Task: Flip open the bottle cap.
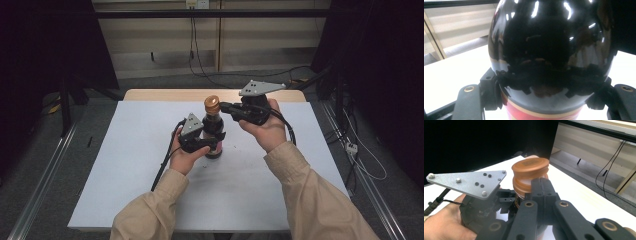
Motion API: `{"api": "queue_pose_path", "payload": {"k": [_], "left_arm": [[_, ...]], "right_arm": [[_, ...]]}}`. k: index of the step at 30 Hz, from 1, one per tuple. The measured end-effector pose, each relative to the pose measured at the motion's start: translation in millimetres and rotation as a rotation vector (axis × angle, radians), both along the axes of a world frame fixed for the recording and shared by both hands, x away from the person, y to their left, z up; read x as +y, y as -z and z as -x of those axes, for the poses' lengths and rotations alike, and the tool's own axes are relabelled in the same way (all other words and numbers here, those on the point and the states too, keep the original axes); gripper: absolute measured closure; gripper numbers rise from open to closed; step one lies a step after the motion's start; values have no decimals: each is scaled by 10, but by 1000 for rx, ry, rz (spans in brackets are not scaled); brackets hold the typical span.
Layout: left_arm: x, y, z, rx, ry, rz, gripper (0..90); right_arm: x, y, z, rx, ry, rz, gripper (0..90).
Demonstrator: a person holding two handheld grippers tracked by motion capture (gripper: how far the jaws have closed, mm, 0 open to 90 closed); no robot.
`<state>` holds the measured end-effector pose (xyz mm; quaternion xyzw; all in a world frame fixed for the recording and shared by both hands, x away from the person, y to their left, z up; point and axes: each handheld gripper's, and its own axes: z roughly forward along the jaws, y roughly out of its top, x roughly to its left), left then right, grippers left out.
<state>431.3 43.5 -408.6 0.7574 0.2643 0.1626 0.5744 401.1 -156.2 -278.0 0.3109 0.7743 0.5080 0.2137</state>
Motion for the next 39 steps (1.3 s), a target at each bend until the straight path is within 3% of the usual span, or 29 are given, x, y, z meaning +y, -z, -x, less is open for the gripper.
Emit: {"api": "queue_pose_path", "payload": {"k": [29, 39], "left_arm": [[-5, 4, 2, -2, -6, -3, 301], [-19, 4, 9, 0, 0, -4, 300]], "right_arm": [[60, -113, -7, -20, -4, -27, 900], [199, -194, 7, -45, -26, -40, 900]]}}
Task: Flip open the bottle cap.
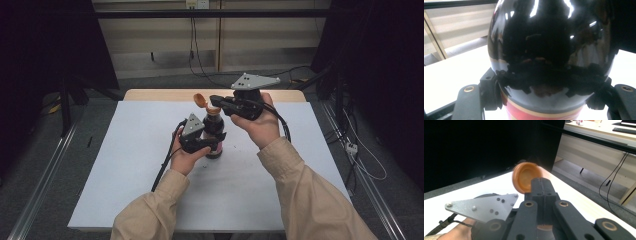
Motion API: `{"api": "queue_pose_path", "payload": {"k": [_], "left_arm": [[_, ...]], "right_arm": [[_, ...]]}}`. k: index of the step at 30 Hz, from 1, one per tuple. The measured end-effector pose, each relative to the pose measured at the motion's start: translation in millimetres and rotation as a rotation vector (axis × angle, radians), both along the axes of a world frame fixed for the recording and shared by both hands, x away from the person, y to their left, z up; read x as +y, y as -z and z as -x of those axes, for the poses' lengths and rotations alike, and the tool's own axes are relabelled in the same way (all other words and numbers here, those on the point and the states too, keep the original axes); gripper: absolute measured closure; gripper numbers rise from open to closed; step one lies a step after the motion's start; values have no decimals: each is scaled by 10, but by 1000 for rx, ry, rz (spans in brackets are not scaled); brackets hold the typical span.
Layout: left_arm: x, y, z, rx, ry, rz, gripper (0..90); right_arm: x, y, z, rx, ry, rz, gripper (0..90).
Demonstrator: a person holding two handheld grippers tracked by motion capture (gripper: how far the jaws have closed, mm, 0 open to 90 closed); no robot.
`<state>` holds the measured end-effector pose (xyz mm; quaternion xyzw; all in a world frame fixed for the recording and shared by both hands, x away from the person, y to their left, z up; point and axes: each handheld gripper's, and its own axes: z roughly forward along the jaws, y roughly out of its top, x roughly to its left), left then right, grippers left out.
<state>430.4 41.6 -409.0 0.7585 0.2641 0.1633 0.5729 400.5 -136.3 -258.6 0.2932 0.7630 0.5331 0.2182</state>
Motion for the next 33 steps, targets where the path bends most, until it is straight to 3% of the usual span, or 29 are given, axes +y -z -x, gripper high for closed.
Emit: {"api": "queue_pose_path", "payload": {"k": [20, 27, 33], "left_arm": [[19, 9, -17, -17, 6, 3, 292], [19, 7, -16, -19, 5, 0, 292], [22, 5, -18, -20, 8, 0, 291]], "right_arm": [[-172, 64, 19, -2, 13, -38, 900], [-204, 94, 32, 6, 13, -29, 900], [-226, 118, 41, 4, 27, -34, 840]]}}
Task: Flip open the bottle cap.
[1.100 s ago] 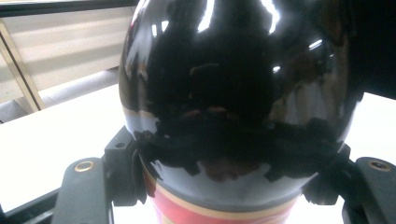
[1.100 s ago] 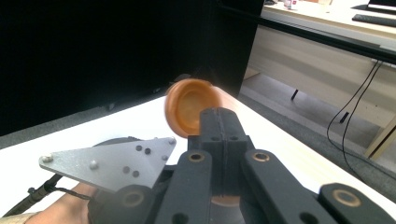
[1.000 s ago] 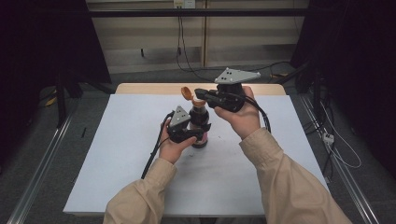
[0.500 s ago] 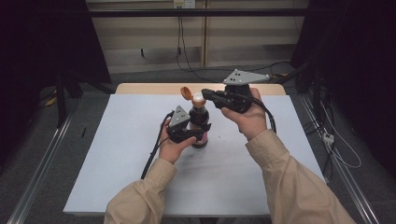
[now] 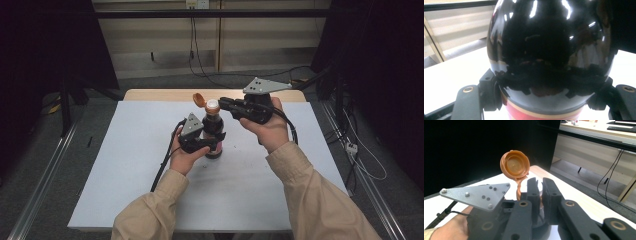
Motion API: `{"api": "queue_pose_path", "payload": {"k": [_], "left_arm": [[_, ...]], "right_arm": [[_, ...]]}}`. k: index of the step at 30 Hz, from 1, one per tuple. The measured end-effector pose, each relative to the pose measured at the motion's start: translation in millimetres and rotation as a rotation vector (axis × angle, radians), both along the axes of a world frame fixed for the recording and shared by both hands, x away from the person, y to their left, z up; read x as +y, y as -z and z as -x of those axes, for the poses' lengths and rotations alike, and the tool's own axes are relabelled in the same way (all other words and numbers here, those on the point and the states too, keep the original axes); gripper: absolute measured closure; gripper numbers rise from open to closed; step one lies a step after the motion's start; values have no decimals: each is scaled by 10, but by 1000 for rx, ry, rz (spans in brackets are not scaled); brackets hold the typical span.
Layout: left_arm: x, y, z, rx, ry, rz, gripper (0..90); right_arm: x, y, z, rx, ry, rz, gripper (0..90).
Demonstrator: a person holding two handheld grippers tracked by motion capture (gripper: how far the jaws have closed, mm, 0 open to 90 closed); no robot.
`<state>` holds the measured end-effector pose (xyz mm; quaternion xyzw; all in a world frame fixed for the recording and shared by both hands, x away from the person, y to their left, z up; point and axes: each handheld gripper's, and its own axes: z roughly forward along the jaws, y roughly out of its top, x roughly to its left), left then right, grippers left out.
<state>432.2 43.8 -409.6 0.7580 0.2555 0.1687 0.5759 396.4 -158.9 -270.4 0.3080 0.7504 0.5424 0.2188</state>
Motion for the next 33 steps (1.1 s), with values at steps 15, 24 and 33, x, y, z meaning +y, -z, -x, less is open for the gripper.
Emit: {"api": "queue_pose_path", "payload": {"k": [15, 24, 33], "left_arm": [[7, -4, 0, 1, -4, -2, 265], [55, -27, -10, 22, -5, 6, 203], [83, -53, 5, 41, -1, 9, 152]], "right_arm": [[-41, 42, 21, -12, 32, 4, 601], [-66, 32, 31, -13, 55, -5, 453], [-89, 86, 40, -8, 73, -18, 321]]}}
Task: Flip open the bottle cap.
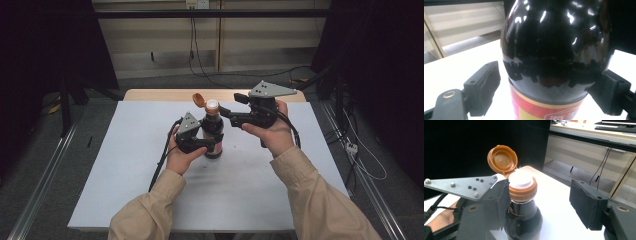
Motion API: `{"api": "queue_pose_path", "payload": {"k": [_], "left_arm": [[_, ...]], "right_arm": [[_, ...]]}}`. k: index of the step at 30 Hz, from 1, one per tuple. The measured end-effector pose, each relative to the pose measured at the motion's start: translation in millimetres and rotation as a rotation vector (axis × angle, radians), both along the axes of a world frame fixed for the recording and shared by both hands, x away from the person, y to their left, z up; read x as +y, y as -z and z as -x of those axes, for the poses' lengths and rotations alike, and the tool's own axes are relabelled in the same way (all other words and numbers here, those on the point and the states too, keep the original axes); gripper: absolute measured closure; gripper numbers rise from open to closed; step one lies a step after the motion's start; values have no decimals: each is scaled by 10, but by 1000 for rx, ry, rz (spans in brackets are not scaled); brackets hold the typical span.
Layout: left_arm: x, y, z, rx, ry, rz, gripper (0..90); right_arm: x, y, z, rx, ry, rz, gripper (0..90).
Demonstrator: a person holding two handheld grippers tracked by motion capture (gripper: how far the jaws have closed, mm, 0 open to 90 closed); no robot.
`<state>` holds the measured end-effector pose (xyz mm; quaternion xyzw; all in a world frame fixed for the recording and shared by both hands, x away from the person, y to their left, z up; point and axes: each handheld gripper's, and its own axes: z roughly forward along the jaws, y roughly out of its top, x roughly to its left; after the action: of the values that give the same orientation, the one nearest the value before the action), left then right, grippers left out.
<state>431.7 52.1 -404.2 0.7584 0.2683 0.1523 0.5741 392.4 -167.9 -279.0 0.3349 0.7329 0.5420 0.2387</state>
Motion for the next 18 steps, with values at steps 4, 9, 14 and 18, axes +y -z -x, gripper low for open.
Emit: {"api": "queue_pose_path", "payload": {"k": [4, 9, 14, 18], "left_arm": [[14, -2, -1, 11, 0, -15, 118], [28, -6, -2, 22, 2, -19, 101], [39, -27, 12, 20, 10, -18, 98], [47, -41, 27, 18, 19, -25, 98]], "right_arm": [[-15, 30, 0, 3, 20, -12, 273], [-53, 47, 5, 2, 28, -26, 249], [-82, 67, 8, 8, 32, -28, 233], [-91, 118, 17, 19, 30, -24, 225]]}}
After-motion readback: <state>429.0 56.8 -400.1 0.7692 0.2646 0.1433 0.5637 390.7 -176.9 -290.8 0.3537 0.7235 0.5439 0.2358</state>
